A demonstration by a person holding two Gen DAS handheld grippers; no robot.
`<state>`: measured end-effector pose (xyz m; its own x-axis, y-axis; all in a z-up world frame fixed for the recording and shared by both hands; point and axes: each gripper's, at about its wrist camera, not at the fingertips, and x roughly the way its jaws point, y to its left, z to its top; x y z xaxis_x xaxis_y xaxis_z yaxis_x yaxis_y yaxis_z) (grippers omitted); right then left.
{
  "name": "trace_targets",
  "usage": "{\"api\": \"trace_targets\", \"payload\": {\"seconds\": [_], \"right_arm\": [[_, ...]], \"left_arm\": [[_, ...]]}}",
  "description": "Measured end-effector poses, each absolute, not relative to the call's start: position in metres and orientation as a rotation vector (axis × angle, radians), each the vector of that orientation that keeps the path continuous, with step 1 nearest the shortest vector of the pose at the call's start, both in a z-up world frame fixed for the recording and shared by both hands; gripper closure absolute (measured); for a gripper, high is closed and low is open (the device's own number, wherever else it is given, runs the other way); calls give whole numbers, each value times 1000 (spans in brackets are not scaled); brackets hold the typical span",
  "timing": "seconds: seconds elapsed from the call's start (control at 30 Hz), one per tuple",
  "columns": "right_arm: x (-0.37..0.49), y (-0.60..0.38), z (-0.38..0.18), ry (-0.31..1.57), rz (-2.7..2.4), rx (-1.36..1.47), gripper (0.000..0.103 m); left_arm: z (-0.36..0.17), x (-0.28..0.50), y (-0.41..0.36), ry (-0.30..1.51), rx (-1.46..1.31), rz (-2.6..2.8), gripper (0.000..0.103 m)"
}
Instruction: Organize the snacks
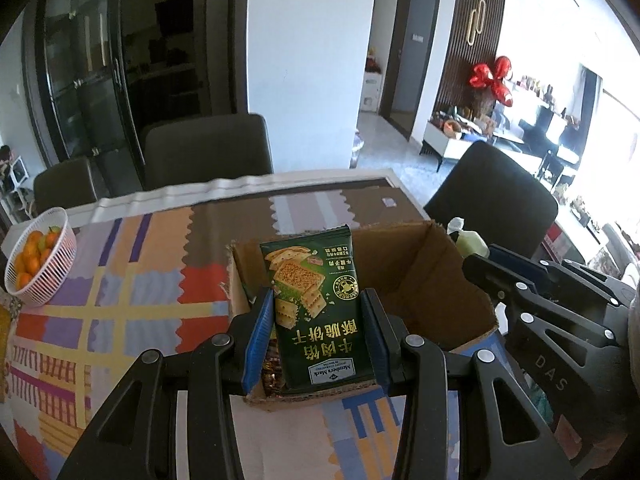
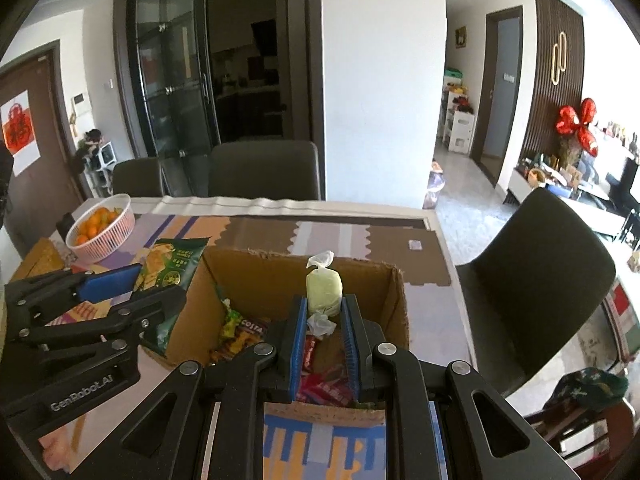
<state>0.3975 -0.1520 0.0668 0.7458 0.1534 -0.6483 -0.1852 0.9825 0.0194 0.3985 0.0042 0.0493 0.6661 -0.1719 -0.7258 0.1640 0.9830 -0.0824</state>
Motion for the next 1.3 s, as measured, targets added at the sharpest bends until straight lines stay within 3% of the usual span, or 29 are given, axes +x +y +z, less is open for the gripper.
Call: {"api": "trace_targets", "payload": {"seconds": [0.17, 0.2, 0.27, 0.37, 0.43, 0.63, 1.07, 1.3], "right_arm": [[410, -156, 56, 754, 181, -21, 81], [411, -157, 54, 765, 178, -17, 71], [408, -159, 52, 767, 169, -17, 62], [401, -160, 52, 758, 157, -30, 60], [394, -161, 54, 752, 162, -24, 50], [367, -166, 62, 698, 143, -22, 38], [287, -176, 73, 575, 115, -26, 22], [250, -181, 78, 527, 81, -17, 15]], "left_arm": [[44, 406, 5, 836, -1, -161, 57], [44, 404, 4, 833, 5, -158, 54], [46, 399, 4, 821, 16, -148, 51], [48, 387, 4, 798, 35, -130, 45], [51, 378, 5, 776, 39, -117, 44], [59, 340, 10, 712, 44, -63, 35], [69, 255, 15, 586, 43, -14, 13], [68, 216, 15, 549, 50, 0, 7]]}}
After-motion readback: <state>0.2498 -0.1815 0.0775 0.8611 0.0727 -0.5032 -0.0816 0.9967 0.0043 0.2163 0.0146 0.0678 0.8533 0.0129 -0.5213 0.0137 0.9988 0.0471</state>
